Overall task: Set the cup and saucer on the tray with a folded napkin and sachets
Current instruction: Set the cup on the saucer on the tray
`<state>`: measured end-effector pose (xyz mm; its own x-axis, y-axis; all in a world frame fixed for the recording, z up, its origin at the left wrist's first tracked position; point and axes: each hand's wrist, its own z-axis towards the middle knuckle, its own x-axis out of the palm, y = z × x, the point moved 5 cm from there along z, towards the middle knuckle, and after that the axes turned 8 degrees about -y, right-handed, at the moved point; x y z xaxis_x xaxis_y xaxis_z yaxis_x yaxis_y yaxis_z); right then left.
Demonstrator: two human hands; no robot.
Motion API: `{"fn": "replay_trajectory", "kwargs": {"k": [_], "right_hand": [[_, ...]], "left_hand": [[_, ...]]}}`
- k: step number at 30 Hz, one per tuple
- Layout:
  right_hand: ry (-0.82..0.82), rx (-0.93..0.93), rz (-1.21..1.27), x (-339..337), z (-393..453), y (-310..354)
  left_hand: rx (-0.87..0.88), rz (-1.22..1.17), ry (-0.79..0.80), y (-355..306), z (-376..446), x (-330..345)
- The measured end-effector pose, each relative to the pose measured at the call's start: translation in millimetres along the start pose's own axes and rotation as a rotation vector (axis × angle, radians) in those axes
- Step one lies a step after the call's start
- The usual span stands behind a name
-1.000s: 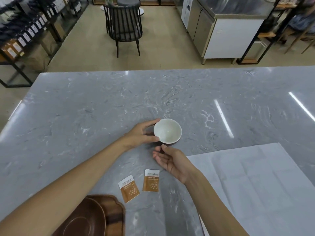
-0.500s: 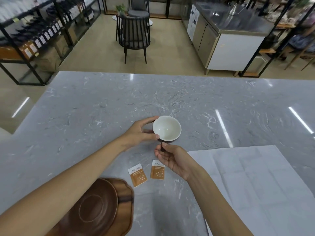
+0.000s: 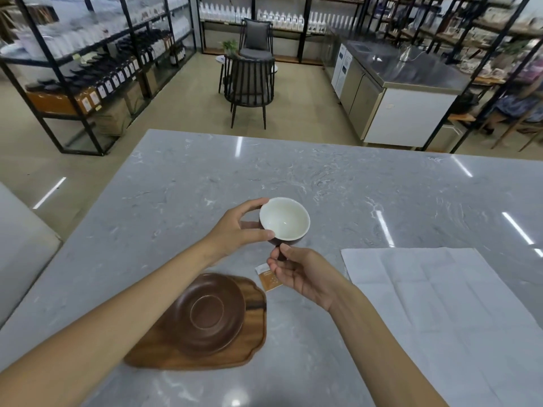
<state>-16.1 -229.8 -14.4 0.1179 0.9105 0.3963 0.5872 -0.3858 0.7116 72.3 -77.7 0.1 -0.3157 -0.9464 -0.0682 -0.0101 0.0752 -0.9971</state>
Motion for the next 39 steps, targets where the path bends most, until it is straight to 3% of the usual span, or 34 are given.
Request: {"fn": "replay_trajectory", "kwargs": {"k": [19,39], "right_hand": [[0.052,0.116,-0.067,66.6,-40.4,-104.7],[0.049,0.206,-0.121,85.6,-32.8,-166.2]], "left_hand": [[-0.031,-0.023,-0.085,32.4,-131.9,-68.1],[-0.119,0.051,-0.148,86.4,-175.2,-96.6]]}}
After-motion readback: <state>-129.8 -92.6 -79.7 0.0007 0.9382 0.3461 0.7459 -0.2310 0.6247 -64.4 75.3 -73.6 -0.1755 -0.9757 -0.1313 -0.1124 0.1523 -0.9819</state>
